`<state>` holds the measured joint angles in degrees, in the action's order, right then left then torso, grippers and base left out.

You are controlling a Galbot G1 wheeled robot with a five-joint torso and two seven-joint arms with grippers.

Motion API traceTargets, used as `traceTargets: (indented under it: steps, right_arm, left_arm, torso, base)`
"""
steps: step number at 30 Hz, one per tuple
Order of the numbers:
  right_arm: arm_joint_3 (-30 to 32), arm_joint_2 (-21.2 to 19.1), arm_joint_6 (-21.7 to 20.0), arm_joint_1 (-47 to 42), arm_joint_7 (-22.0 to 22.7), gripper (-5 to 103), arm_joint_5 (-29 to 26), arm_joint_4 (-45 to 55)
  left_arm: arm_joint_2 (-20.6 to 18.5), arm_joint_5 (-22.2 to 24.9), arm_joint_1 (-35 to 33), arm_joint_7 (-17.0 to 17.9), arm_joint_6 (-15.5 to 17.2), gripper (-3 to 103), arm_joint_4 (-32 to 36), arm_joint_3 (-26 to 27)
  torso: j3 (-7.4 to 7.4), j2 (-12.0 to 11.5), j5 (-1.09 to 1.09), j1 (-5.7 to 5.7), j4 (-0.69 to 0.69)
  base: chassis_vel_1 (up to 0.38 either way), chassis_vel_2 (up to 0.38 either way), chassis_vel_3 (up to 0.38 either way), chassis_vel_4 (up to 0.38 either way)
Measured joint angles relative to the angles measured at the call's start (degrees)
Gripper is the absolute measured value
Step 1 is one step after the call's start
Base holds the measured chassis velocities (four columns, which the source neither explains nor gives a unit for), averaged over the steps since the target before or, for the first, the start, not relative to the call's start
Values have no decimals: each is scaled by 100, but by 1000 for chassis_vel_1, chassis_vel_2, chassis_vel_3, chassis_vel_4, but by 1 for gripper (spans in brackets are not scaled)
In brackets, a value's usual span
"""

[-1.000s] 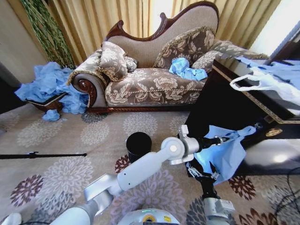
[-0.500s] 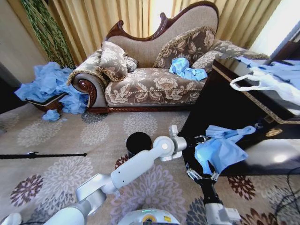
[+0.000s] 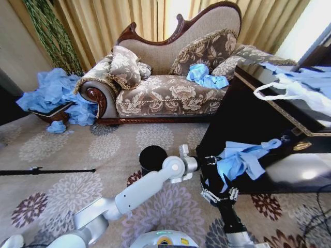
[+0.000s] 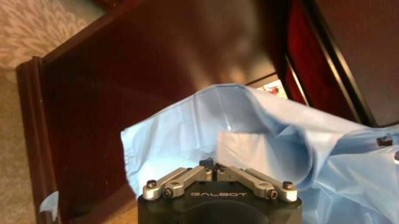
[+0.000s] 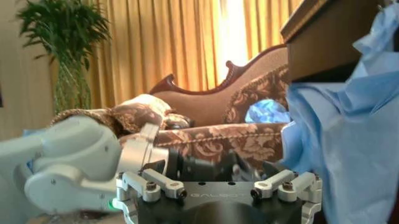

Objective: Place a garbage bag over the trash bin.

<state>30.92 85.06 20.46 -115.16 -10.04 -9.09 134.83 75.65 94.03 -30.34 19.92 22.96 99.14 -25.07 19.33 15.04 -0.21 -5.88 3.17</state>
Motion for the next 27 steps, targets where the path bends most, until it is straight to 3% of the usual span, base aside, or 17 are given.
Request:
traceTargets:
  steps: [11,14,27]
  right_arm:
    - [-26,-39,-22,41,4,100,19,102]
    - [-63,-41,-112,103,172,100,64,104]
    - [-48,-102,-369,217,718,100,172,38]
  left_arm:
    - [-225,-228,-328,-18,-4,0,157,49]
    - [-296,-466,-461,-9,-79,0,189,47]
    - [-667,-548,-943,-40,-58,0,502,241]
  torso:
    - [0,0,0,0,0]
    - [0,0,1,0,-1]
    - [0,0,1,0,0]
  base:
    - [0,0,0,0]
    - [0,0,0,0]
    - [0,0,0,0]
